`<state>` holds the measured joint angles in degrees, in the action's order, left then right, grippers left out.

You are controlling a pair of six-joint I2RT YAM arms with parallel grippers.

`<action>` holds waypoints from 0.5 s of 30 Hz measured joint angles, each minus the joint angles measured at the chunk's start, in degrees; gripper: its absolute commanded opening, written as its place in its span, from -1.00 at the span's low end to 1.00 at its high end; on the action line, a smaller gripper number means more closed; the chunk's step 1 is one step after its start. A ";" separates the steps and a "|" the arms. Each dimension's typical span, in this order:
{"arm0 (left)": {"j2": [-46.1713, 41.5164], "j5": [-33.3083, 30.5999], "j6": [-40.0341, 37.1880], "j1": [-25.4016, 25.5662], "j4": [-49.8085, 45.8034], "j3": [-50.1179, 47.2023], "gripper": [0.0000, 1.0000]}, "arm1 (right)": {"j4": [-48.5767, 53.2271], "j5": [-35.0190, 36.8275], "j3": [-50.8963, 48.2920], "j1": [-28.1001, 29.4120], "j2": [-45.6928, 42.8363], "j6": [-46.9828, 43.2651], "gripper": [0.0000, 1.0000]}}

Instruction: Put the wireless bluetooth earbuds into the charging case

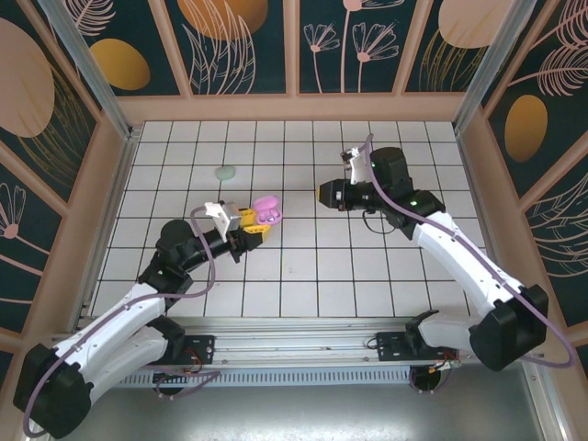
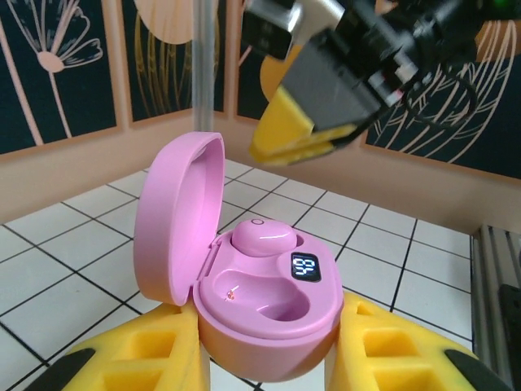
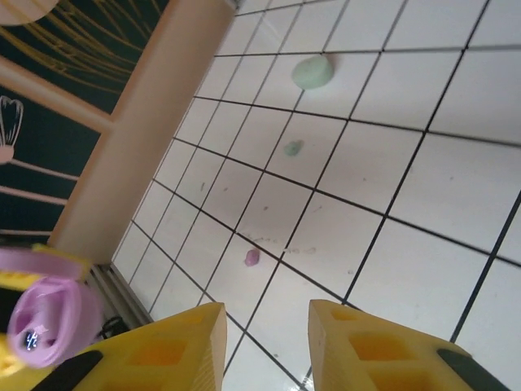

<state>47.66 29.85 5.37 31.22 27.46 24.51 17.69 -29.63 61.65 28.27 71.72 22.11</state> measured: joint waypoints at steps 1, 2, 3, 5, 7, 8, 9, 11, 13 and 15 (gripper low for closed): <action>-0.85 -0.74 -0.13 0.00 -0.83 0.00 -1.00 | -0.94 -0.04 -0.46 0.00 1.11 1.18 -0.46; -1.79 -1.70 -0.17 0.00 -1.73 -0.11 -1.00 | -2.01 -0.15 -0.76 0.00 2.84 2.38 -0.47; -2.73 -2.67 -0.22 0.00 -2.71 -0.17 -1.00 | -3.17 -0.22 -0.92 0.04 4.74 3.56 -0.49; -4.35 -5.03 -0.20 0.02 -4.63 -0.37 -1.00 | -4.87 -0.15 -0.98 0.44 8.07 5.25 -0.49; -5.68 -7.41 -0.09 0.00 -6.73 -0.48 -1.00 | -6.43 0.04 -0.96 1.66 11.67 6.51 -0.49; -6.25 -8.33 0.09 0.00 -7.58 -0.57 -1.00 | -7.04 0.13 -0.90 2.45 13.20 6.97 -0.49; -6.95 -9.35 0.31 0.00 -8.63 -0.72 -1.00 | -7.41 0.24 -0.63 3.43 14.86 7.28 -0.50; -8.37 -10.84 0.57 0.00 -10.21 -1.07 -1.00 | -8.37 0.20 0.52 5.66 18.67 8.13 -0.52; -10.36 -12.46 0.94 0.00 -12.26 -1.42 -1.00 | -9.90 0.00 2.19 7.80 22.71 9.18 -0.52; -12.22 -13.99 1.16 0.00 -13.92 -1.51 -1.00 | -11.19 -0.39 3.78 9.53 26.05 10.05 -0.52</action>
<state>35.44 15.86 6.52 31.22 13.54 23.00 6.50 -30.02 65.43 37.80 97.78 32.16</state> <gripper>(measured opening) 0.299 0.240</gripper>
